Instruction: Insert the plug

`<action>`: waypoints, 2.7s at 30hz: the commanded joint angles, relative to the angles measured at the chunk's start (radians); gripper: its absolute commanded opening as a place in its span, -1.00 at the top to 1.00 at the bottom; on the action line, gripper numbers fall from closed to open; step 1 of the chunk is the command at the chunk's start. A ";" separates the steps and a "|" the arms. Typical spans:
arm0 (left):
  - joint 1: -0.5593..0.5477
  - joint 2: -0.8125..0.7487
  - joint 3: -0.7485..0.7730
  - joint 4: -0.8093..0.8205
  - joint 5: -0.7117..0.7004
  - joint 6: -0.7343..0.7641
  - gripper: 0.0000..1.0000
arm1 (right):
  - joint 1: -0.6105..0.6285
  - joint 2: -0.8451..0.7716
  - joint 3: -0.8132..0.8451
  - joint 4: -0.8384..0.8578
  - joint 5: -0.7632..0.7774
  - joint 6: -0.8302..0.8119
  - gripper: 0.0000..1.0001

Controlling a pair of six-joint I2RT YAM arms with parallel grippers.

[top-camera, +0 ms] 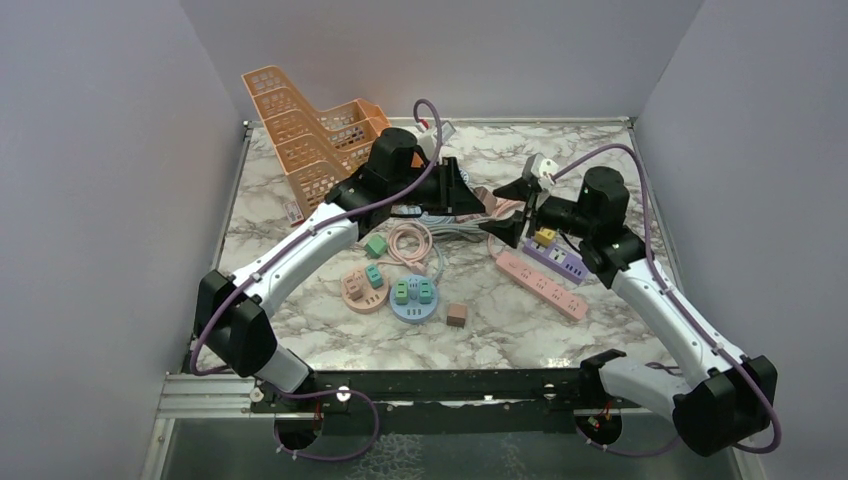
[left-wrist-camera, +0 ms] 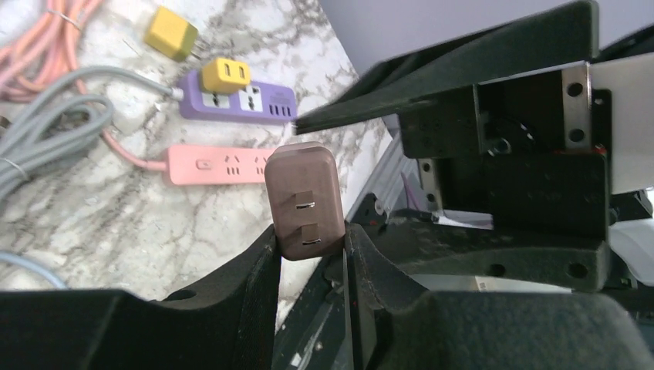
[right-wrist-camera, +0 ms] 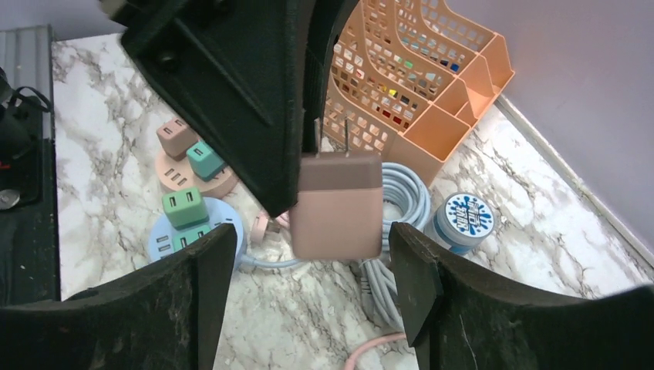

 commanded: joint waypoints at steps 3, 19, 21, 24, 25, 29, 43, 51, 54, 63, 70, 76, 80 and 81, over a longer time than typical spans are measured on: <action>0.095 -0.105 -0.085 0.115 0.005 0.033 1.00 | -0.001 -0.056 0.090 -0.059 0.099 0.209 -0.50; 0.101 -0.236 -0.106 0.532 0.207 -0.150 1.00 | -0.001 -0.079 0.241 0.086 0.293 1.024 -0.36; 0.098 -0.241 -0.099 0.542 0.215 -0.159 1.00 | -0.001 -0.043 0.250 0.130 0.217 1.068 -0.36; 0.094 -0.247 -0.093 0.551 0.227 -0.162 1.00 | -0.001 0.008 0.273 0.191 0.107 1.110 -0.36; 0.092 -0.248 -0.091 0.552 0.230 -0.163 1.00 | -0.001 0.016 0.278 0.219 0.077 1.118 -0.36; 0.084 -0.253 -0.101 0.563 0.231 -0.172 1.00 | -0.001 0.040 0.254 0.367 0.000 1.214 -0.36; 0.081 -0.265 -0.129 0.580 0.190 -0.188 1.00 | -0.001 0.092 0.212 0.537 -0.122 1.354 0.00; 0.081 -0.259 -0.142 0.603 0.191 -0.196 1.00 | 0.000 0.116 0.200 0.548 -0.117 1.406 0.09; 0.080 -0.257 -0.149 0.607 0.185 -0.195 1.00 | -0.001 0.131 0.207 0.543 -0.126 1.423 0.08; 0.080 -0.253 -0.176 0.610 0.166 -0.180 0.90 | 0.000 0.187 0.265 0.466 -0.154 1.377 0.77; 0.085 -0.315 -0.261 0.427 0.018 -0.040 -0.28 | -0.001 0.202 0.347 0.130 -0.048 0.871 0.98; 0.088 -0.422 -0.294 0.064 -0.327 0.226 -0.44 | -0.002 0.260 0.446 -0.311 0.107 0.294 0.98; 0.090 -0.494 -0.335 -0.053 -0.556 0.296 -0.44 | -0.003 0.322 0.510 -0.621 0.193 0.019 0.98; 0.090 -0.509 -0.340 -0.076 -0.611 0.304 -0.44 | -0.002 0.333 0.511 -0.674 0.225 -0.021 0.98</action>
